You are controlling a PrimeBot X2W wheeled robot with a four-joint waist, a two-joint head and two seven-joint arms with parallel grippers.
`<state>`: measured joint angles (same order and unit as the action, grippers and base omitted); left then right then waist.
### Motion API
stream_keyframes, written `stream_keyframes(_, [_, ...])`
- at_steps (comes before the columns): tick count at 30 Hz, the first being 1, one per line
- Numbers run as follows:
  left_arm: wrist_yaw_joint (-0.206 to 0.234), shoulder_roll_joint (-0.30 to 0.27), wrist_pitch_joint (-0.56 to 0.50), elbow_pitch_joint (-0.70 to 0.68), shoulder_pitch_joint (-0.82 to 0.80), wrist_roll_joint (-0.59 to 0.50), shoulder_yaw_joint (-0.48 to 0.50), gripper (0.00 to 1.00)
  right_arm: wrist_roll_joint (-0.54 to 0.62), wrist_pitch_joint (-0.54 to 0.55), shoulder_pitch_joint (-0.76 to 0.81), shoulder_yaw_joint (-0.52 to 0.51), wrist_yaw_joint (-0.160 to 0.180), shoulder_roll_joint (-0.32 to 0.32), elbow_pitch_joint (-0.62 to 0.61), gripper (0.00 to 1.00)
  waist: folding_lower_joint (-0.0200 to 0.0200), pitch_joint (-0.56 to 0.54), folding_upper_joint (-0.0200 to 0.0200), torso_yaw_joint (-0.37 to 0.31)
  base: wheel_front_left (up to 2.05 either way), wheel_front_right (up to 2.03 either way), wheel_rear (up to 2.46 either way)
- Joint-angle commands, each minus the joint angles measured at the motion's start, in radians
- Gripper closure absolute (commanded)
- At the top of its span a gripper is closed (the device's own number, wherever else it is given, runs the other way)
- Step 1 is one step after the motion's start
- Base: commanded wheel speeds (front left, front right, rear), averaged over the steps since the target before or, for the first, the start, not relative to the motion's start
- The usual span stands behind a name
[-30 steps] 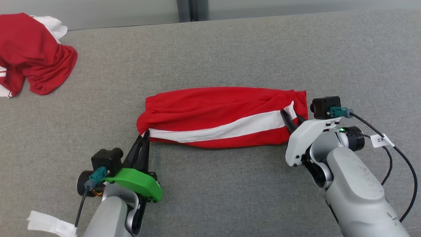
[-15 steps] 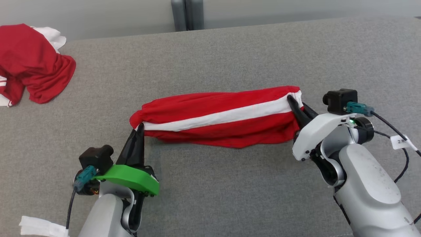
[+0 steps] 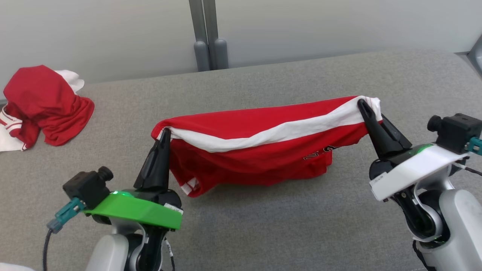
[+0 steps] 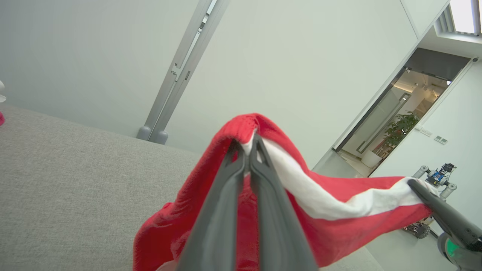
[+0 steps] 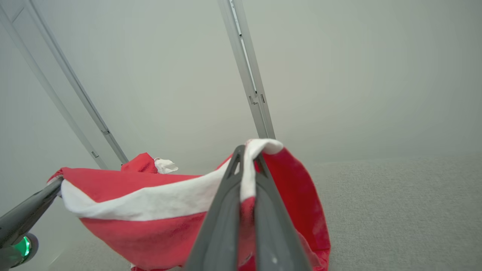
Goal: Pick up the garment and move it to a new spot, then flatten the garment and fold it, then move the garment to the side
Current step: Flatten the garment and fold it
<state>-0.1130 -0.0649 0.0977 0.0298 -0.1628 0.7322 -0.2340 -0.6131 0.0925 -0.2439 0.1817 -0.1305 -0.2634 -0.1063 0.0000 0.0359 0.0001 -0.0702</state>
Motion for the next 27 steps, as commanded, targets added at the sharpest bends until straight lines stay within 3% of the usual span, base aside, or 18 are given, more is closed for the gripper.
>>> stream_keyframes(1, [0.012, -0.017, -0.02, -0.05, 0.025, 0.004, 0.006, 1.0, -0.009, 0.012, 0.028, -0.017, 0.0, -0.006, -0.037, 1.0, 0.0, -0.045, -0.0001, -0.021, 0.0, 0.0, 0.0])
stream_keyframes(8, [0.072, -0.096, -0.155, -0.33, 0.026, -0.013, 0.012, 1.0, 0.018, 0.085, 0.075, -0.101, 0.0, -0.013, -0.236, 1.0, 0.0, -0.071, -0.0001, -0.033, 0.0, 0.0, 0.0])
stream_keyframes(14, [0.118, -0.163, -0.268, -0.439, -0.043, -0.028, 0.042, 1.0, 0.049, 0.147, 0.057, -0.143, 0.0, 0.001, -0.326, 1.0, 0.0, -0.066, -0.0001, -0.038, 0.0, 0.0, 0.0])
stream_keyframes(21, [0.112, -0.189, -0.333, -0.316, -0.168, -0.018, 0.037, 1.0, 0.085, 0.165, -0.043, -0.104, 0.0, 0.029, -0.236, 1.0, 0.0, 0.007, -0.0001, -0.046, 0.0, 0.0, 0.0])
stream_keyframes(27, [0.088, -0.198, -0.346, -0.066, -0.423, -0.04, 0.047, 1.0, 0.128, 0.084, -0.315, -0.048, 0.0, 0.073, 0.015, 1.0, 0.0, 0.123, -0.0001, -0.084, 0.0, 0.0, 0.0])
